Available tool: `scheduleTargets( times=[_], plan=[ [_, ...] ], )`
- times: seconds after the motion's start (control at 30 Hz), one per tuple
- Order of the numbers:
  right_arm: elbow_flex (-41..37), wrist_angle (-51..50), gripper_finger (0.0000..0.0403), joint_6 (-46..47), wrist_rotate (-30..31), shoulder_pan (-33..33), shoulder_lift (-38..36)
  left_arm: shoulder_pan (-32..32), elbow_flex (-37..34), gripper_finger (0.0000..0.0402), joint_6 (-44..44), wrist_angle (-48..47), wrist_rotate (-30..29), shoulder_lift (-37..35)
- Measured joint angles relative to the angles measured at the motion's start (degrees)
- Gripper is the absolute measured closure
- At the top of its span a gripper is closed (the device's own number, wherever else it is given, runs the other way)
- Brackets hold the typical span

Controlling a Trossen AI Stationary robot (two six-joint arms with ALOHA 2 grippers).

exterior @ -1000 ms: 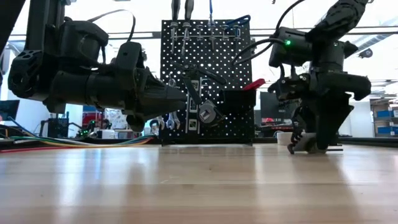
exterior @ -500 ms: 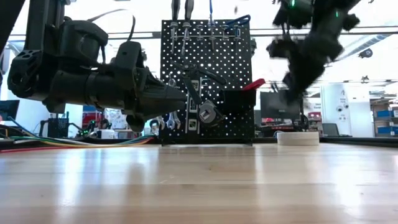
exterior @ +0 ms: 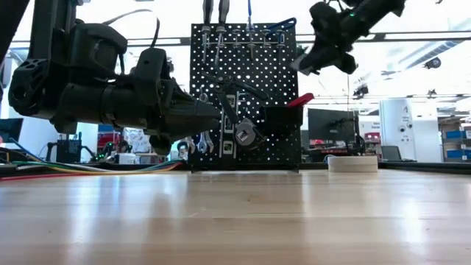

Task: Hang tools onto peg board
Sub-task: Put the black hex key set into the black tool bin on the peg board

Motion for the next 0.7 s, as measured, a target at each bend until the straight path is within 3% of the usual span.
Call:
scheduleTargets(
  times=[0.23, 0.4, 0.7],
  plan=[
    [7.11, 1.19, 0.0365, -4.29, 0.04, -3.92, 11.44, -0.94, 0.00, 0.0285, 0.00, -0.20, 0.01, 0.00],
    [9.82, -1.41, 0.0365, -5.01, 5.03, -3.95, 17.08, -3.04, 0.00, 0.0285, 0.02, -1.82, 0.00, 0.00],
    [9.69, -6.93, 0.0365, -5.03, 14.95, -0.99, 13.18, -4.65, 0.00, 0.0285, 1.07, -2.58, -0.05, 0.00]
  ],
)
